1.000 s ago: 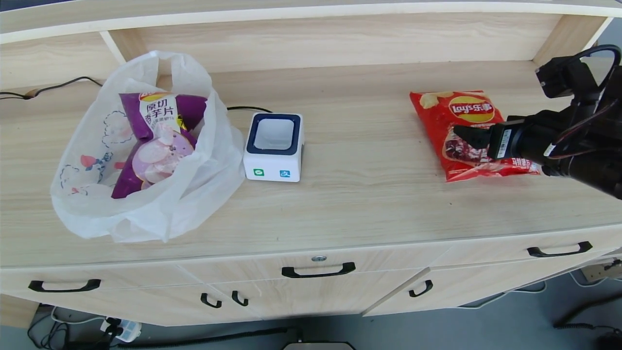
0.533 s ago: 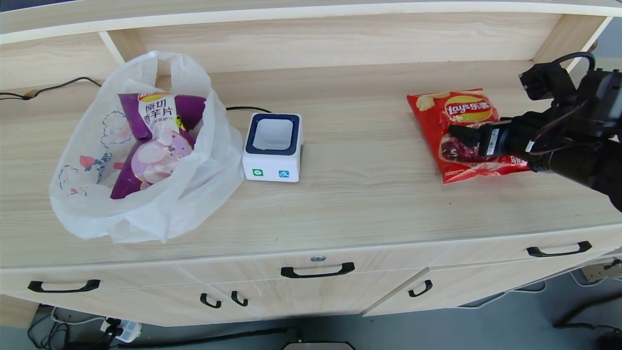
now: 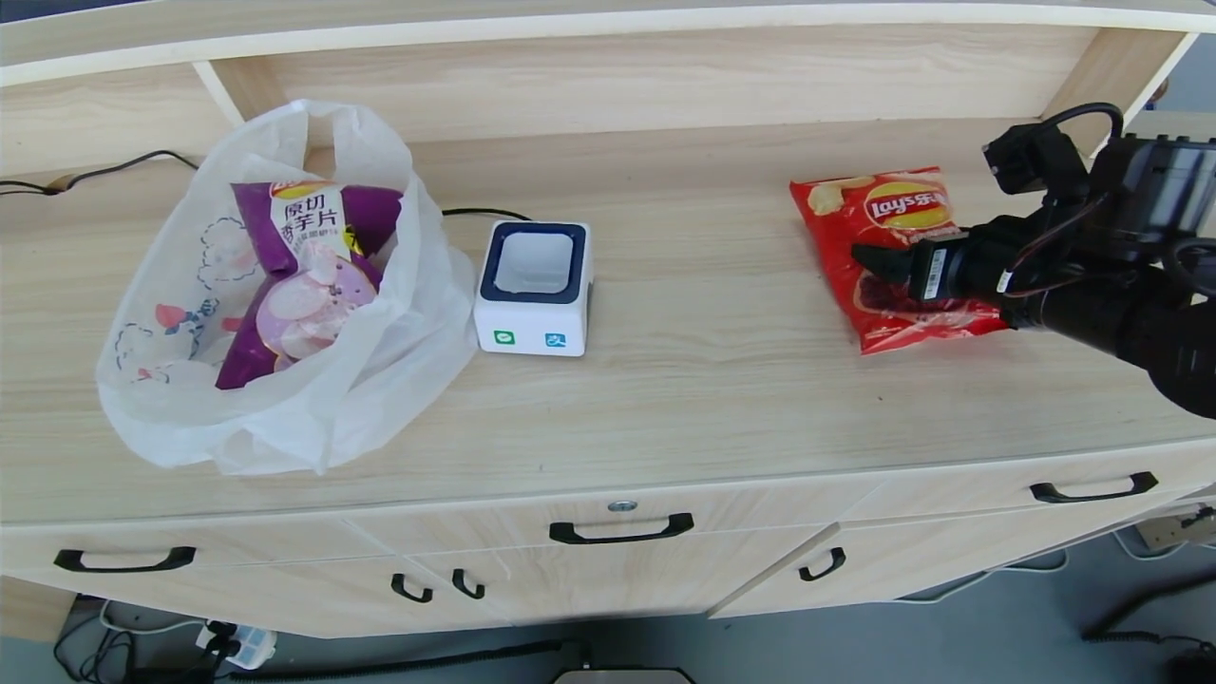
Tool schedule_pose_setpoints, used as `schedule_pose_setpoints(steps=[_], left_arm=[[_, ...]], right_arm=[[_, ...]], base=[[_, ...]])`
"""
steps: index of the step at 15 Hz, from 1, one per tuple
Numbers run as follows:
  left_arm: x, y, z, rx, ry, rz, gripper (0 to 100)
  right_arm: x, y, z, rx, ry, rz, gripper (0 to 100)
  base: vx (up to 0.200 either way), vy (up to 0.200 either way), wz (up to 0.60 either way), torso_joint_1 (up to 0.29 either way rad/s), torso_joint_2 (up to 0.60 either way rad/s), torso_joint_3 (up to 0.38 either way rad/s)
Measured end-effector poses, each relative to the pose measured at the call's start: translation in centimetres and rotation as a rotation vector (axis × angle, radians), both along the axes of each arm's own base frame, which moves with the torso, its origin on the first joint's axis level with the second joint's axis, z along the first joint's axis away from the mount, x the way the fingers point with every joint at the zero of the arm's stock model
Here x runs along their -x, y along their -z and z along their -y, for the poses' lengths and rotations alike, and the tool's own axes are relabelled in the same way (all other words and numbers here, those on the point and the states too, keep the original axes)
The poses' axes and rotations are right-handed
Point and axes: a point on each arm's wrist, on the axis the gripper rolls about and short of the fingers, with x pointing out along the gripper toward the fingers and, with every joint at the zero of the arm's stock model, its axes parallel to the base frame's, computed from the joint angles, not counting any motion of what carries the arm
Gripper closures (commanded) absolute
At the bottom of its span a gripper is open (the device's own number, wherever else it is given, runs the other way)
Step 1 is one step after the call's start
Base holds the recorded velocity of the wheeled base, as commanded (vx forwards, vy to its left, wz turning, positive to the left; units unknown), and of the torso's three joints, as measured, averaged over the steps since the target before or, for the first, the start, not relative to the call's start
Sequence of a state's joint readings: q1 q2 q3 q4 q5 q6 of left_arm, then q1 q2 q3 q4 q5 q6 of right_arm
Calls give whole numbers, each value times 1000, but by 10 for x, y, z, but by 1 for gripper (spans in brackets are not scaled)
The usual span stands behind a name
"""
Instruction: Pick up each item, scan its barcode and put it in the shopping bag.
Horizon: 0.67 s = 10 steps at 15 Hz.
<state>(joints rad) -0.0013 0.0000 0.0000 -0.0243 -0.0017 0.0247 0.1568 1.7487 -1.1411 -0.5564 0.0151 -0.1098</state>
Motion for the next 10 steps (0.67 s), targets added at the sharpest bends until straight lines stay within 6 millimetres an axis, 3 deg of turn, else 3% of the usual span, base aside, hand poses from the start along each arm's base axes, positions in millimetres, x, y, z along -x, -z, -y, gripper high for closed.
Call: schedule_pose_setpoints(steps=[9, 10], left_arm=[[0, 0, 0, 1, 0, 4, 0], [0, 0, 0, 1, 0, 5, 0]], right_arm=[[-8, 7, -4, -30, -17, -19, 0], [-6, 10, -4, -28, -17, -25, 100]], base=[[0, 0, 0, 0, 0, 0], [0, 0, 0, 0, 0, 0]])
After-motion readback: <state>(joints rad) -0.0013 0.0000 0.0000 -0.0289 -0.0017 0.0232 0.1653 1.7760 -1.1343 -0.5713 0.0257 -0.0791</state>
